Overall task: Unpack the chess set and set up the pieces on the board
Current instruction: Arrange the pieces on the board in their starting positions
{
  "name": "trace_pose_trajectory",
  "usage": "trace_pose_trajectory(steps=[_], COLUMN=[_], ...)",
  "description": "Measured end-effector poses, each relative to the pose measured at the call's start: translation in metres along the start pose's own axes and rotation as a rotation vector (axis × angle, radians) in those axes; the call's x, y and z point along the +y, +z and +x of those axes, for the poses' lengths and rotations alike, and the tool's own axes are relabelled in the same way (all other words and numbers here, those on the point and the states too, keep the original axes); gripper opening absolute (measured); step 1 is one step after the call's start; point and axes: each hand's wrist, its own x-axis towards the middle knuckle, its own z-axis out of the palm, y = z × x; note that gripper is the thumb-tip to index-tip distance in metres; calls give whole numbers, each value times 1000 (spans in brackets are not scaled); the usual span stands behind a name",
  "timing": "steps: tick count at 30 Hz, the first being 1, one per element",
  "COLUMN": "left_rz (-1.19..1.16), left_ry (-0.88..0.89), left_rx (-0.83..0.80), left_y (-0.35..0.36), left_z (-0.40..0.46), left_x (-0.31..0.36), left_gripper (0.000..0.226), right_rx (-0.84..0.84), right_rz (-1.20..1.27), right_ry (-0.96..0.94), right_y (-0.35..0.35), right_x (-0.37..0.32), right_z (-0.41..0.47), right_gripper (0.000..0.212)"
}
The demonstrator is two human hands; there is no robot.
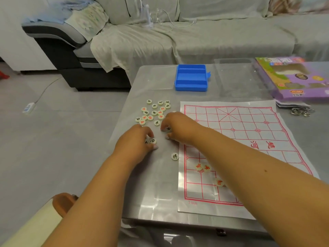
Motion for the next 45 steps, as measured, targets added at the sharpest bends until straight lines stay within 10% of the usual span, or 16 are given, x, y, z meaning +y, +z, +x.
trace_pose_trajectory(steps=[6,13,33,45], left_rz=[105,197,64,-59], left_ry=[-10,-16,-15,194], left_rx=[-68,-102,-45,-55], left_y=[-3,-9,-13,-4], left_z=[4,-3,-3,34], left_x=[6,4,-2,105], left_gripper=[25,25,13,16], right_rx=[-111,-205,-127,81], right_rz=[92,4,-23,187], right_ry=[-13,-3,-10,461], right_y=[-7,-5,4,-49], right_x=[-3,-11,-34,100], right_z=[-20,-39,-29,-67], right_gripper=[25,59,29,22])
